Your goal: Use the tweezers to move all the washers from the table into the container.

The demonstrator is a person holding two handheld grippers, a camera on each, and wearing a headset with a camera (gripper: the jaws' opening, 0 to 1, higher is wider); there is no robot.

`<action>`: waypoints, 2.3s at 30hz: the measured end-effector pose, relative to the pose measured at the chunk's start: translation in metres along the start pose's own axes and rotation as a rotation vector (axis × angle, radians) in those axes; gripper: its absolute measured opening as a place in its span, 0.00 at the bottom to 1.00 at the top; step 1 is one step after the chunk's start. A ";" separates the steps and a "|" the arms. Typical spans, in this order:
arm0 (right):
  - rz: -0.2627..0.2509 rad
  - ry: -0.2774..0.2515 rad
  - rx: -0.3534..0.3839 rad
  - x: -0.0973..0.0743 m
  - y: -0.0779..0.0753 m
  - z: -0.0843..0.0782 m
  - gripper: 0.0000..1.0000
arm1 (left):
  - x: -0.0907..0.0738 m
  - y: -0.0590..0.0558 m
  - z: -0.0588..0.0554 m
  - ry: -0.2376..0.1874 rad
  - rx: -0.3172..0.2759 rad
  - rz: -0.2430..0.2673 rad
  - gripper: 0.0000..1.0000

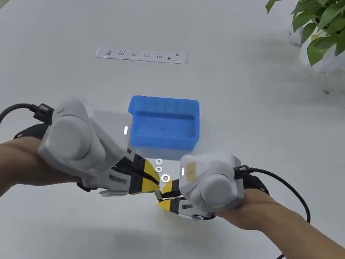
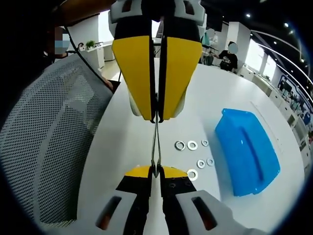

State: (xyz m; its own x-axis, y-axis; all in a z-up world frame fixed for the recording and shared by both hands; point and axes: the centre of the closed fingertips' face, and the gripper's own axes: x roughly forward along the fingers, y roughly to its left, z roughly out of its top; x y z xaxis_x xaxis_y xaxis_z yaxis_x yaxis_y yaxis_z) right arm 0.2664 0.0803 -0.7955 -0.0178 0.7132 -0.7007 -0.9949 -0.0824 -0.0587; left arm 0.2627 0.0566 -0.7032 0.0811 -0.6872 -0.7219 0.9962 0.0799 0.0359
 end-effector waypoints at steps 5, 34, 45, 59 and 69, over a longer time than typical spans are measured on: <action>0.001 -0.004 -0.002 0.000 0.000 0.000 0.08 | 0.001 0.000 0.000 -0.004 0.007 -0.008 0.06; -0.004 -0.028 0.011 -0.004 -0.001 0.003 0.08 | 0.015 0.006 -0.013 -0.026 0.016 -0.014 0.06; -0.033 -0.043 0.003 -0.005 -0.014 0.008 0.10 | 0.008 0.013 -0.009 -0.028 0.043 -0.002 0.06; -0.059 -0.040 0.004 -0.005 -0.032 0.001 0.12 | 0.013 0.025 -0.005 -0.031 0.046 0.012 0.06; -0.059 -0.040 0.012 -0.001 -0.042 -0.001 0.12 | 0.015 0.035 -0.008 -0.034 0.031 0.012 0.06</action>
State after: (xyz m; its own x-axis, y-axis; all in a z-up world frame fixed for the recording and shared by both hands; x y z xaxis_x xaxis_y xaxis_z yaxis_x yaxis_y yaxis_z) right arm 0.3077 0.0828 -0.7930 0.0376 0.7440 -0.6671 -0.9954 -0.0310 -0.0906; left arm 0.2989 0.0550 -0.7184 0.0940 -0.7103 -0.6976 0.9956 0.0667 0.0663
